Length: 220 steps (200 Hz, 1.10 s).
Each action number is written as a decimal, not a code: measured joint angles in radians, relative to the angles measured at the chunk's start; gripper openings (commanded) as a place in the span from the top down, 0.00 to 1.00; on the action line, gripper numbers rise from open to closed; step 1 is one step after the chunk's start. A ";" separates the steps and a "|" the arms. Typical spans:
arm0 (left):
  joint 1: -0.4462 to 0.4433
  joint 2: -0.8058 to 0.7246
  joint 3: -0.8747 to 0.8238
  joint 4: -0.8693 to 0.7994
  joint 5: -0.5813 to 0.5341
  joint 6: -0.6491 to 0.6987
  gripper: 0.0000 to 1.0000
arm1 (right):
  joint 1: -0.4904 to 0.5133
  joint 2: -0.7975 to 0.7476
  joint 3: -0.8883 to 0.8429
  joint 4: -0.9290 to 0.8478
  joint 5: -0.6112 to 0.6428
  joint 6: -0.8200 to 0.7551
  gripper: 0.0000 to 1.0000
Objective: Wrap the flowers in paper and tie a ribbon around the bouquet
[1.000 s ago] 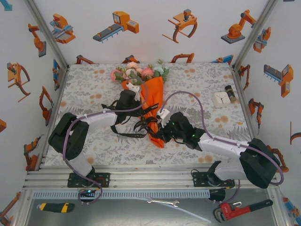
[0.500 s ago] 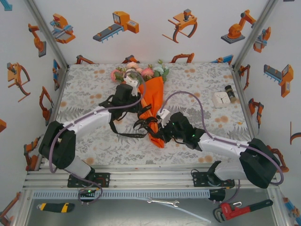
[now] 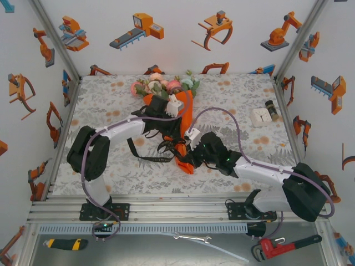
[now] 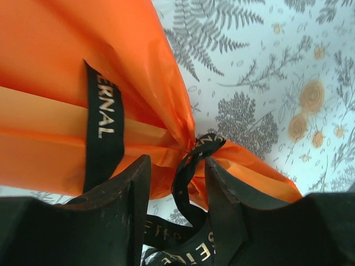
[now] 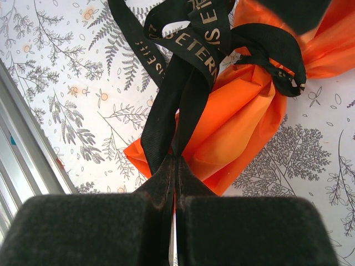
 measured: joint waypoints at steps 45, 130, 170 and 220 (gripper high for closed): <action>0.000 0.031 0.001 -0.019 0.035 0.019 0.65 | -0.001 0.000 0.000 0.000 0.000 -0.001 1.00; 0.001 0.046 0.011 -0.037 0.093 0.034 1.00 | -0.001 -0.010 0.000 0.000 0.013 -0.003 1.00; 0.001 -0.013 -0.009 0.001 0.143 -0.015 1.00 | -0.002 -0.018 0.011 -0.001 0.097 -0.045 1.00; -0.002 -0.116 -0.100 0.129 0.175 -0.106 1.00 | -0.003 0.027 0.074 0.054 0.247 -0.162 0.97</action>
